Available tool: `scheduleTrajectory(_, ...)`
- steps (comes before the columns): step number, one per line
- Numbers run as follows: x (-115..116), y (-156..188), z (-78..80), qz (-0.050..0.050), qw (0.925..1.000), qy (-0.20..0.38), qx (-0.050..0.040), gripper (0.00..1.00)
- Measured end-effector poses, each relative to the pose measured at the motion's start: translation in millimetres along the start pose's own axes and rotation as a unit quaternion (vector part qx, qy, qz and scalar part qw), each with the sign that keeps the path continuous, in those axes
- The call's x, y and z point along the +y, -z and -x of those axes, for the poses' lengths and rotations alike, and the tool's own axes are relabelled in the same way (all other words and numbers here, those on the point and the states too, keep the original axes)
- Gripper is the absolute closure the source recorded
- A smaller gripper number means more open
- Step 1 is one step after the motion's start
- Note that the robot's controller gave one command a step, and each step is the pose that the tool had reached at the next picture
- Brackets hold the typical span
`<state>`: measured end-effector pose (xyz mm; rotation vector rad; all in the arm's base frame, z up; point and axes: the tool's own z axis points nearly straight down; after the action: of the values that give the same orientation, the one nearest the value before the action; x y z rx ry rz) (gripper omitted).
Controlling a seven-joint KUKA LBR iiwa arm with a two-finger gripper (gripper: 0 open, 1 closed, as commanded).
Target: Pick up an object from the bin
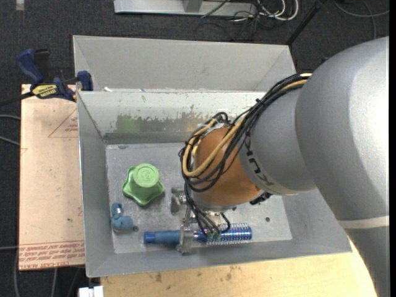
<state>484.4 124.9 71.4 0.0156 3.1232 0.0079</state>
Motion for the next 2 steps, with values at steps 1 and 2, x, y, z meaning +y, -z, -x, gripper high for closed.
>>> scheduleTrajectory(1,0,-1,-2.1,0.000,1.0000,0.000,0.0037,1.00)
scheduleTrajectory(2,0,12,-1.8,-0.002,1.0000,0.000,0.0091,1.00)
